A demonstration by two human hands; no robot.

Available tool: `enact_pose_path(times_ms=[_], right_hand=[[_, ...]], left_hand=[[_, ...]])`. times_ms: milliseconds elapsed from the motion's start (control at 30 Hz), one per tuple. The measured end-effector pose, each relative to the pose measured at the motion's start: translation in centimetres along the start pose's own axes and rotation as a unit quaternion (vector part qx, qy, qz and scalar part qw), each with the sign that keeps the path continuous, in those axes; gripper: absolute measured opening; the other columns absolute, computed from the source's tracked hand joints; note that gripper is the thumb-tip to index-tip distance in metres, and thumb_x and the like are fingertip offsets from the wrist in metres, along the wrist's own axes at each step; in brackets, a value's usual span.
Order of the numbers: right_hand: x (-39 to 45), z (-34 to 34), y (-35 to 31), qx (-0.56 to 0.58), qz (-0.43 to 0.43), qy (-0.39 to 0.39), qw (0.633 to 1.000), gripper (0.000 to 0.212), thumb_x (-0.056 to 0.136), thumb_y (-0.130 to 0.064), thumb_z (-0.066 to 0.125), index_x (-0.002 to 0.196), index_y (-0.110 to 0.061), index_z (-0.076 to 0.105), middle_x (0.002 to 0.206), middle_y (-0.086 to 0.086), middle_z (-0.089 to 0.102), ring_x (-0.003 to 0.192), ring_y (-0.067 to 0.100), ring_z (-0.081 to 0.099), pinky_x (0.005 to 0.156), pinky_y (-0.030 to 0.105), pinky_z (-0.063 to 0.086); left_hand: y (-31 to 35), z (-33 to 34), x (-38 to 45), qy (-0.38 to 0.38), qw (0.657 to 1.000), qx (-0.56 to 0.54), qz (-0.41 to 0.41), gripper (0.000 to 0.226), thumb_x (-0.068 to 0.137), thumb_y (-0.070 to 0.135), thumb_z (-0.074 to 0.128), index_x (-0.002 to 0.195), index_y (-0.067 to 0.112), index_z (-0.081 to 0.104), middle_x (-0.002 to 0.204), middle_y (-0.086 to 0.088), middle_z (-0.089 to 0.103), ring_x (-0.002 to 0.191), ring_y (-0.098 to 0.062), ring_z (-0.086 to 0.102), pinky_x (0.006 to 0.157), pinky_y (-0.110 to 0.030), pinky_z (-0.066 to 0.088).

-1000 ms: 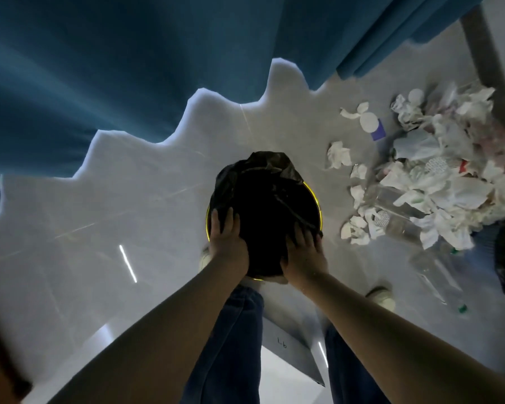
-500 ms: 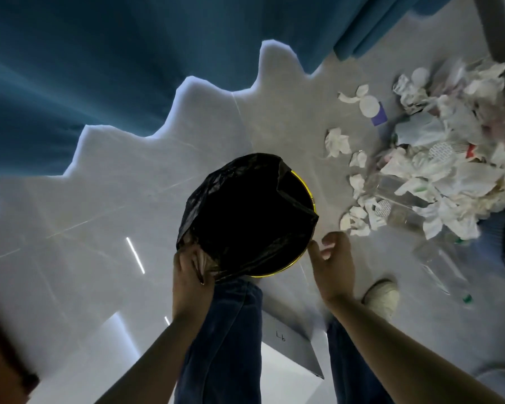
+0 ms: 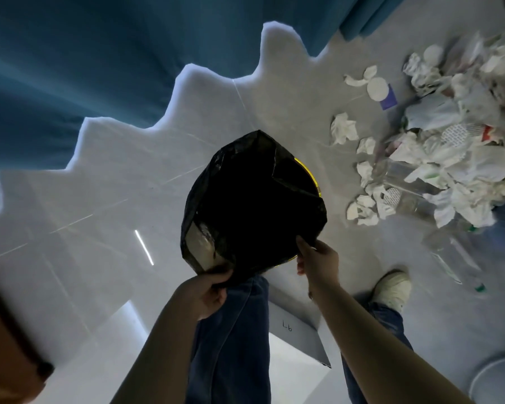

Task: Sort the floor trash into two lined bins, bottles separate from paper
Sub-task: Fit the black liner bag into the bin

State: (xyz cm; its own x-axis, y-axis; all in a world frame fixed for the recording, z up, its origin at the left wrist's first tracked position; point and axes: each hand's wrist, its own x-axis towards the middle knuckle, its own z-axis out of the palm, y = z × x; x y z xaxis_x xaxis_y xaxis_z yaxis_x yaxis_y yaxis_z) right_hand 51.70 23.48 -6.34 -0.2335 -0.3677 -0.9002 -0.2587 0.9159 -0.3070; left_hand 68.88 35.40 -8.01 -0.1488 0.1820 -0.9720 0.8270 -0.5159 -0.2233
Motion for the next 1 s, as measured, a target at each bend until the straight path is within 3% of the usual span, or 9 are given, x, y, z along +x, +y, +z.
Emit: enact_pose_path(times_ms=[133, 233, 333, 400, 500, 600, 733, 867, 1000], right_hand=[[0.6, -2.4, 2.7, 0.077, 0.111, 0.043, 0.990, 0.016, 0.094, -0.005, 0.049, 0.104, 0.004, 0.059, 0.066, 0.009, 0.054, 0.049, 0.014, 0.041, 0.034, 0.018, 0.031], [3.2, -1.7, 2.2, 0.149, 0.174, 0.016, 0.973, 0.017, 0.097, -0.008, 0.041, 0.086, -0.005, 0.053, 0.078, 0.006, 0.054, 0.061, 0.013, 0.050, 0.036, 0.016, 0.044], [6.1, -0.5, -0.5, 0.184, 0.158, 0.016, 0.970, 0.030, 0.099, -0.005, 0.029, 0.073, -0.013, 0.040, 0.076, 0.002, 0.043, 0.055, 0.007, 0.054, 0.040, 0.011, 0.044], [6.6, -0.4, -2.6, 0.231, 0.135, 0.028, 0.963, 0.031, 0.100, -0.009, 0.027, 0.073, -0.016, 0.041, 0.076, 0.001, 0.043, 0.044, -0.001, 0.054, 0.044, 0.010, 0.045], [5.6, -0.6, -4.3, 0.236, 0.121, 0.075, 0.961, 0.024, 0.097, -0.016, 0.036, 0.084, -0.015, 0.056, 0.094, 0.007, 0.062, 0.076, 0.013, 0.057, 0.075, 0.024, 0.050], [3.1, -1.2, -3.7, 0.012, -0.107, 0.248, 0.963, 0.029, 0.087, -0.009, 0.046, 0.114, -0.013, 0.058, 0.121, 0.008, 0.056, 0.105, 0.022, 0.052, 0.086, 0.031, 0.043], [3.3, -0.2, -2.9, -0.205, -0.364, 0.143, 0.897, 0.050, 0.082, -0.008, 0.058, 0.131, -0.014, 0.048, 0.144, 0.011, 0.033, 0.132, 0.023, 0.028, 0.110, 0.029, 0.026], [7.0, 1.8, -6.9, -0.154, -0.334, 0.145, 0.919, 0.019, 0.085, -0.011, 0.054, 0.096, -0.009, 0.069, 0.094, 0.011, 0.066, 0.092, 0.027, 0.058, 0.077, 0.026, 0.041], [10.0, 3.1, -11.4, -0.165, -0.256, 0.097, 0.948, 0.014, 0.087, -0.017, 0.054, 0.082, -0.009, 0.065, 0.076, 0.007, 0.057, 0.075, 0.018, 0.050, 0.065, 0.024, 0.034]], left_hand=[[-1.3, -1.1, 2.0, 0.020, 0.999, -0.017, 0.029, 0.016, 0.086, 0.002, 0.063, 0.101, 0.006, 0.058, 0.084, -0.008, 0.066, 0.076, -0.014, 0.058, 0.057, -0.021, 0.052], [0.5, -0.5, 3.3, 0.018, 0.992, -0.078, 0.097, 0.022, 0.083, 0.028, 0.069, 0.097, 0.014, 0.058, 0.105, -0.014, 0.063, 0.084, -0.012, 0.054, 0.082, -0.027, 0.047], [4.9, 0.3, 2.4, -0.011, 0.981, -0.118, 0.153, 0.012, 0.095, 0.022, 0.052, 0.087, 0.019, 0.060, 0.089, -0.002, 0.066, 0.085, -0.014, 0.058, 0.081, -0.028, 0.047], [8.0, 1.2, 0.3, -0.029, 0.974, -0.065, 0.213, 0.011, 0.095, 0.026, 0.054, 0.096, 0.020, 0.062, 0.100, 0.000, 0.064, 0.096, -0.015, 0.058, 0.091, -0.032, 0.046], [10.2, 1.6, -2.2, 0.021, 0.935, 0.123, 0.332, 0.039, 0.094, 0.024, 0.056, 0.132, 0.020, 0.049, 0.128, 0.000, 0.056, 0.118, -0.018, 0.051, 0.101, -0.035, 0.040], [9.9, 2.2, -4.2, 0.086, 0.834, 0.241, 0.489, 0.046, 0.090, 0.011, 0.060, 0.132, 0.024, 0.046, 0.131, 0.004, 0.050, 0.123, -0.014, 0.048, 0.104, -0.033, 0.039], [8.0, 3.7, -4.0, 0.052, 0.726, 0.407, 0.551, 0.073, 0.081, 0.010, 0.071, 0.142, 0.026, 0.033, 0.145, 0.003, 0.029, 0.127, -0.005, 0.031, 0.104, -0.026, 0.033], [10.0, 5.7, -1.4, 0.124, 0.665, 0.449, 0.583, 0.036, 0.087, 0.017, 0.065, 0.122, 0.012, 0.055, 0.133, -0.009, 0.048, 0.121, -0.018, 0.047, 0.090, -0.015, 0.033], [14.3, 7.2, 0.1, 0.155, 0.657, 0.471, 0.568, 0.024, 0.096, 0.021, 0.049, 0.093, 0.001, 0.062, 0.088, -0.013, 0.060, 0.081, -0.020, 0.052, 0.067, -0.020, 0.031]])
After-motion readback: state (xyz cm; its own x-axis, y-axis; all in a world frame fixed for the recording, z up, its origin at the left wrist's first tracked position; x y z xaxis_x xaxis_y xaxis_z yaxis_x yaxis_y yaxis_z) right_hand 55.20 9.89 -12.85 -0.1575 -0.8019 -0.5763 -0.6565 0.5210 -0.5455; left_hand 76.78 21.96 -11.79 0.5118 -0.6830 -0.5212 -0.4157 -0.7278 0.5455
